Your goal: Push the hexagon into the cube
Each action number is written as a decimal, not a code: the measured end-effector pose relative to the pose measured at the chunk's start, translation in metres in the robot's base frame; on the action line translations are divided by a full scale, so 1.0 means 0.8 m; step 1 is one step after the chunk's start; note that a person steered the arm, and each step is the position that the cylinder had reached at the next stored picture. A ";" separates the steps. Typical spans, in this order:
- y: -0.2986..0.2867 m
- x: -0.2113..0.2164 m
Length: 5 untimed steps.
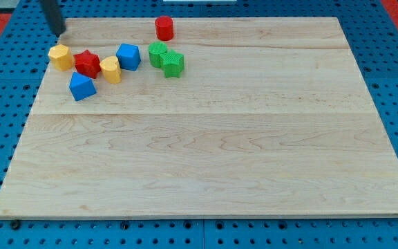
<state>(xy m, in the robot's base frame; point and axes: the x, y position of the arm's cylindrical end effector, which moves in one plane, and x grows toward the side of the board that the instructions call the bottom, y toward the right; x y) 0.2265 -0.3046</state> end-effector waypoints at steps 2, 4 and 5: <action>0.000 0.075; 0.068 0.121; 0.045 0.112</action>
<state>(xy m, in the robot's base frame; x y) 0.3159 -0.2687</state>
